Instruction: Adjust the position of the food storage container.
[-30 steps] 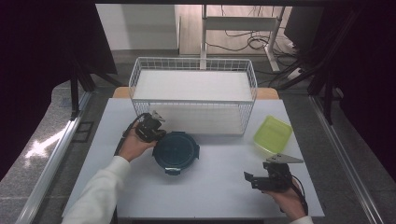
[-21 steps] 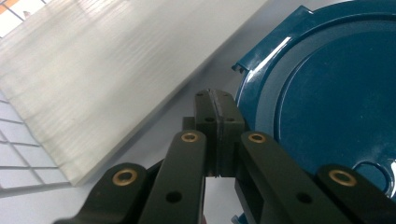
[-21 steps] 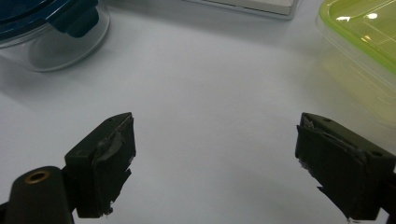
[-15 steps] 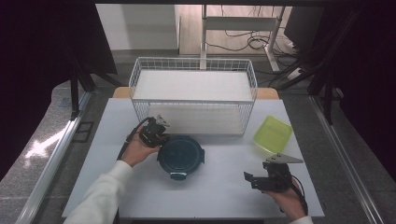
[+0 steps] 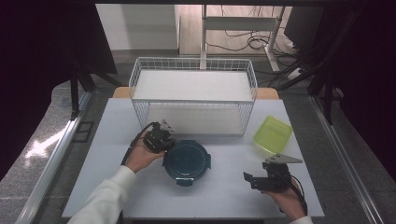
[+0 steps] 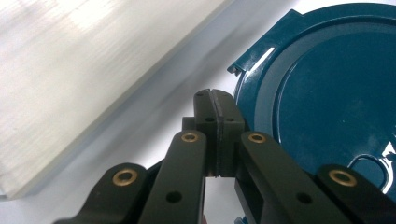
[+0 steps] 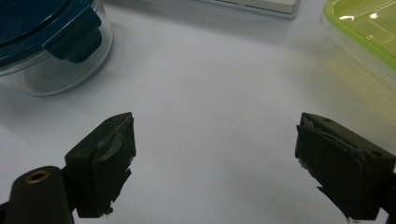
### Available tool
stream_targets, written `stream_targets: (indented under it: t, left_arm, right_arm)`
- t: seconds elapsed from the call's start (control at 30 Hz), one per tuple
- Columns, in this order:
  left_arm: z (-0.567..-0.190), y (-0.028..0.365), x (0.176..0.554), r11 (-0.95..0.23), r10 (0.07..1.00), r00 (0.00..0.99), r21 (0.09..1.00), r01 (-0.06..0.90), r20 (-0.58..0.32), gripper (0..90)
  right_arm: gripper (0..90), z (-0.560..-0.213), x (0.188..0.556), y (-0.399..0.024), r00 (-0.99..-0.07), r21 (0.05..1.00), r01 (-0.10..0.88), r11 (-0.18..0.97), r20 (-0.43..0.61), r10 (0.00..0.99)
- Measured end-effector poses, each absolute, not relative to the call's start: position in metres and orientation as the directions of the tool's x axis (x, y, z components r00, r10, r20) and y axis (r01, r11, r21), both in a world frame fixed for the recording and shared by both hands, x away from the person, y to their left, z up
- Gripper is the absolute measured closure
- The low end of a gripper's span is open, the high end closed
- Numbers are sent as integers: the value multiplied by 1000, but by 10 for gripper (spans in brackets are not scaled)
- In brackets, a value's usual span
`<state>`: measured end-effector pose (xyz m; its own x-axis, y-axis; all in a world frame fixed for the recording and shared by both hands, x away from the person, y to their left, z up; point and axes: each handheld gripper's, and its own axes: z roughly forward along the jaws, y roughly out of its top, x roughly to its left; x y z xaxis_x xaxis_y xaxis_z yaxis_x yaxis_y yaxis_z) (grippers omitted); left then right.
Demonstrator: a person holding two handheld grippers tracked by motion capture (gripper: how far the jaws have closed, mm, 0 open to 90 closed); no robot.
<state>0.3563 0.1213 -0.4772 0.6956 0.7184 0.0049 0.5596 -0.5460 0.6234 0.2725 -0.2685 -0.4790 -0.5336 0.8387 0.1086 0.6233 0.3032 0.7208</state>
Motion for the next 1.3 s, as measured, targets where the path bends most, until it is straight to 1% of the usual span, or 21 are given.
stream_targets:
  t: [0.4, 1.0, 1.1, 1.17, 1.23, 1.3]
  left_arm:
    - [-478, 112, 346, -546, 709, 705, 627, 555, -8, 900]
    - [-478, 104, 341, -528, 712, 701, 635, 564, -31, 900]
    - [-479, 107, 344, -510, 710, 701, 640, 574, -62, 900]
    - [-479, 112, 348, -504, 723, 688, 638, 582, -56, 900]
    - [-475, 118, 347, -466, 736, 673, 664, 585, -75, 896]
    - [-467, 126, 343, -448, 750, 657, 677, 584, -70, 893]
  right_arm:
    - [121, -479, 272, -268, -534, 719, 625, 306, 107, 839]
    - [121, -479, 273, -268, -540, 721, 620, 310, 105, 835]
    - [121, -479, 272, -268, -544, 723, 618, 310, 108, 832]
    - [122, -478, 272, -267, -548, 724, 616, 311, 109, 829]
    - [122, -478, 271, -267, -550, 728, 612, 309, 112, 827]
    - [122, -477, 271, -268, -550, 730, 611, 306, 112, 828]
